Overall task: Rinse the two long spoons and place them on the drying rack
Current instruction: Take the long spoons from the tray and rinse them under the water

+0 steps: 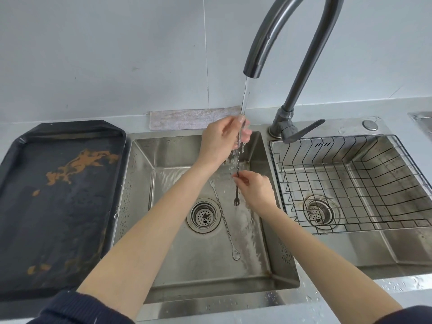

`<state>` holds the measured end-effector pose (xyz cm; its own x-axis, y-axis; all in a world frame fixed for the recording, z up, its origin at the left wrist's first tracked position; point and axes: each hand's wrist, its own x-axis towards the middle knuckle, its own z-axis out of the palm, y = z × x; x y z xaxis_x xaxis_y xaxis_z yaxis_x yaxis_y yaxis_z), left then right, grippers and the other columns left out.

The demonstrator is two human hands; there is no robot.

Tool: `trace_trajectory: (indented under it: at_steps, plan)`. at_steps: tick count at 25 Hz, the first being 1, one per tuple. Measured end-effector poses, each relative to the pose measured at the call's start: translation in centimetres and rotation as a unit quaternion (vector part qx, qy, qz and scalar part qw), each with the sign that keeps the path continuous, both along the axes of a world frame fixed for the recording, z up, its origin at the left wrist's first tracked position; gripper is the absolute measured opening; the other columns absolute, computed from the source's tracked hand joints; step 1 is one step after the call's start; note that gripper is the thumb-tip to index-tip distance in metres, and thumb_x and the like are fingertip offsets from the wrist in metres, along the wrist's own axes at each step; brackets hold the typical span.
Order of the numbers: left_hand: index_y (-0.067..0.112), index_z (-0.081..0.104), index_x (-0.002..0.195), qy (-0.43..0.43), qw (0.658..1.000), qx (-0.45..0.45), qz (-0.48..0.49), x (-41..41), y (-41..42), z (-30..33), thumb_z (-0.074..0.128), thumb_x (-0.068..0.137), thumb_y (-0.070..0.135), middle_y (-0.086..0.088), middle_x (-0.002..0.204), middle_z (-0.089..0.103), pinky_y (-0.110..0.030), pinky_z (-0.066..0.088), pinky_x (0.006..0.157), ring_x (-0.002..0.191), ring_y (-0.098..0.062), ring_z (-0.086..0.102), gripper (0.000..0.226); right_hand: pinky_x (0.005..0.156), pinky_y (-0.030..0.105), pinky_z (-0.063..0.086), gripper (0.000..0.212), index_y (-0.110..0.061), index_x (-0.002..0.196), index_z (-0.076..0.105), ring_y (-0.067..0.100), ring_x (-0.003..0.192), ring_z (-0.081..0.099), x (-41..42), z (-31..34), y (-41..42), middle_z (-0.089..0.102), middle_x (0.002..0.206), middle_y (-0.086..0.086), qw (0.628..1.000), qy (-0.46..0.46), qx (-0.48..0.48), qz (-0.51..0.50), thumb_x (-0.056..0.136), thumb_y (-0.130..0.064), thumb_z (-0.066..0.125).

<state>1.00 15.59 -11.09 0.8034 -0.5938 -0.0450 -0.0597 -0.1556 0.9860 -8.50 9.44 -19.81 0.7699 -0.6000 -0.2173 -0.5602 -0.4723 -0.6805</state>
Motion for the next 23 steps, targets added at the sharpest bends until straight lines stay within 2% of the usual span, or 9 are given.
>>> trace_trajectory:
  at_steps: [3, 5, 8, 12, 15, 16, 19, 21, 23]
  plan:
    - [0.010, 0.063, 0.104, -0.047, 0.998, 0.025, -0.014, 0.2, 0.0, 0.0, 0.047, 0.093, 0.014, 0.000, 0.087, 0.069, -0.021, 0.055, 0.072, 0.068, 0.004, 0.064, 0.020, 0.058, 0.030, 0.046, 0.024, -0.010, 0.092, 0.067, 0.026, 0.075, 0.061, -0.1, 0.1, 0.1, 0.069, 0.076, 0.009, 1.000, 0.003, -0.001, 0.008, 0.094, -0.028, 0.051]
    - [0.012, 0.065, 0.098, -0.065, 0.997, 0.026, -0.012, 0.1, 0.1, -0.1, 0.052, 0.090, 0.012, 0.003, 0.081, 0.070, -0.021, 0.054, 0.079, 0.064, 0.007, 0.064, 0.015, 0.051, 0.025, 0.037, 0.024, -0.011, 0.093, 0.068, 0.022, 0.069, 0.056, -0.1, 0.0, 0.1, 0.066, 0.073, 0.007, 1.000, 0.004, 0.003, 0.008, 0.094, -0.028, 0.051]
    - [0.011, 0.068, 0.085, -0.073, 0.997, 0.005, 0.019, -0.1, 0.0, 0.1, 0.056, 0.089, 0.019, 0.004, 0.068, 0.068, -0.020, 0.056, 0.072, 0.058, 0.002, 0.064, 0.015, 0.057, 0.026, 0.041, 0.023, -0.011, 0.094, 0.068, 0.022, 0.072, 0.058, -0.2, 0.2, 0.2, 0.072, 0.082, 0.009, 1.000, 0.002, -0.004, 0.016, 0.094, -0.026, 0.051]
    - [0.006, 0.067, 0.102, -0.078, 0.996, 0.035, 0.008, 0.4, -0.1, 0.3, 0.051, 0.092, 0.021, -0.008, 0.091, 0.073, -0.031, 0.056, 0.078, 0.073, -0.019, 0.070, 0.025, 0.071, 0.036, 0.055, 0.024, -0.011, 0.096, 0.069, 0.026, 0.082, 0.066, 0.0, 0.4, 0.0, 0.074, 0.087, 0.011, 1.000, -0.024, -0.011, 0.013, 0.093, -0.027, 0.053]
    - [0.007, 0.064, 0.107, -0.051, 0.997, 0.041, -0.034, 0.5, -0.1, -0.2, 0.052, 0.091, 0.017, -0.004, 0.097, 0.072, -0.008, 0.052, 0.070, 0.064, 0.008, 0.066, 0.022, 0.063, 0.030, 0.048, 0.023, -0.010, 0.094, 0.069, 0.023, 0.073, 0.062, 0.3, 0.6, -0.2, 0.073, 0.081, 0.010, 0.999, -0.029, -0.018, 0.018, 0.093, -0.025, 0.052]
    - [0.007, 0.065, 0.105, -0.049, 0.997, 0.045, -0.034, 0.4, -0.1, -0.5, 0.053, 0.091, 0.018, -0.004, 0.096, 0.072, -0.007, 0.051, 0.070, 0.060, 0.011, 0.064, 0.022, 0.062, 0.030, 0.045, 0.023, -0.009, 0.093, 0.068, 0.022, 0.071, 0.060, 0.4, 0.7, -0.2, 0.071, 0.078, 0.009, 0.999, -0.027, -0.020, 0.023, 0.093, -0.025, 0.052]
    - [0.007, 0.067, 0.102, -0.035, 0.998, 0.050, -0.030, 0.3, -0.1, -0.9, 0.049, 0.093, 0.025, -0.008, 0.096, 0.073, -0.013, 0.052, 0.073, 0.058, 0.009, 0.064, 0.027, 0.064, 0.028, 0.043, 0.022, -0.010, 0.094, 0.068, 0.020, 0.073, 0.057, 0.5, 0.7, -0.1, 0.065, 0.074, 0.003, 1.000, -0.028, 0.001, 0.011, 0.092, -0.026, 0.053]
    - [0.005, 0.065, 0.106, -0.013, 0.999, 0.037, -0.023, 0.8, 0.1, -0.6, 0.044, 0.095, 0.024, -0.007, 0.099, 0.072, -0.015, 0.053, 0.067, 0.060, 0.006, 0.065, 0.030, 0.067, 0.024, 0.042, 0.023, -0.010, 0.100, 0.069, 0.016, 0.075, 0.056, 0.4, 0.4, -0.4, 0.066, 0.081, 0.002, 0.999, -0.012, 0.042, -0.001, 0.092, -0.026, 0.055]
    - [0.006, 0.062, 0.109, 0.023, 1.000, 0.015, 0.013, 1.7, 0.5, -0.1, 0.040, 0.096, 0.023, -0.006, 0.101, 0.069, -0.017, 0.053, 0.065, 0.063, 0.002, 0.066, 0.030, 0.062, 0.018, 0.041, 0.024, -0.009, 0.105, 0.069, 0.008, 0.068, 0.054, 0.0, 0.1, -1.0, 0.064, 0.084, -0.001, 0.996, 0.002, 0.086, 0.002, 0.091, -0.023, 0.056]
